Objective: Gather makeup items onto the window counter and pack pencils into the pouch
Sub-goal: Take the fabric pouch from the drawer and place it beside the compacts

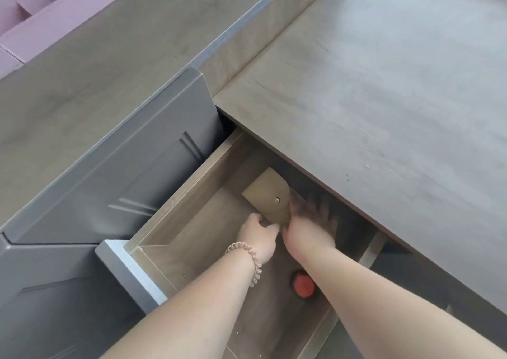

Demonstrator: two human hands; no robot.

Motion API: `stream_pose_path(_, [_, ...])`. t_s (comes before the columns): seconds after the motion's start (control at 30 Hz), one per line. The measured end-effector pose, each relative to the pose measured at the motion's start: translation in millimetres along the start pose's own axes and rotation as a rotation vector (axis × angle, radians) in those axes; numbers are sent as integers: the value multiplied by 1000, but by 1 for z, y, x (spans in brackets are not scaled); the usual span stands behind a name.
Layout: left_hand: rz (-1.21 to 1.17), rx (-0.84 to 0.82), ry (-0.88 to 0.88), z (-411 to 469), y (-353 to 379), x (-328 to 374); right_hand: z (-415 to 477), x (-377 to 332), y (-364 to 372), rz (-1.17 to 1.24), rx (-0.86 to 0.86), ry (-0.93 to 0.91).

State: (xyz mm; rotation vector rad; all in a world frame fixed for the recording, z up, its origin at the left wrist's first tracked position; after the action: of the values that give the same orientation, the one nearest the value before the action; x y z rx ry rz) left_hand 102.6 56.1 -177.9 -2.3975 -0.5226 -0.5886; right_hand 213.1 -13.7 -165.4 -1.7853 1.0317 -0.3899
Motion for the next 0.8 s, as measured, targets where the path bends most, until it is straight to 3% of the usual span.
stream_pose_path(0.27, [-406,125,-237,3,4,-15,-1,-7,-5,46,22,-26])
stream_pose_path(0.37, [-456,175,-266,2,-10,-19,-7,-12,-14,136,47,-69])
stream_pose_path(0.63, [-623,230,-111,-35,-59,-9,-58,-40,-55,281,217,-207])
stream_pose_path(0.8, [-535,360,247,-85,-80,67,-91,-19,-113,384,505,-159])
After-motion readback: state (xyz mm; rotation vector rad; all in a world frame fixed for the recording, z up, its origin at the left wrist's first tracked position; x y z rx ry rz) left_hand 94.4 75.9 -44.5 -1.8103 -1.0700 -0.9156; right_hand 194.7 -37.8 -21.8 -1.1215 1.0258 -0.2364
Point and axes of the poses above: each hand's wrist, its own z-axis towards the middle knuckle, its own y-axis out of the palm, x = y × z, the point moved 8 cm from there along z, towards the middle knuckle, and after that the axes turned 1 degree about x, right-handed, at the moved point
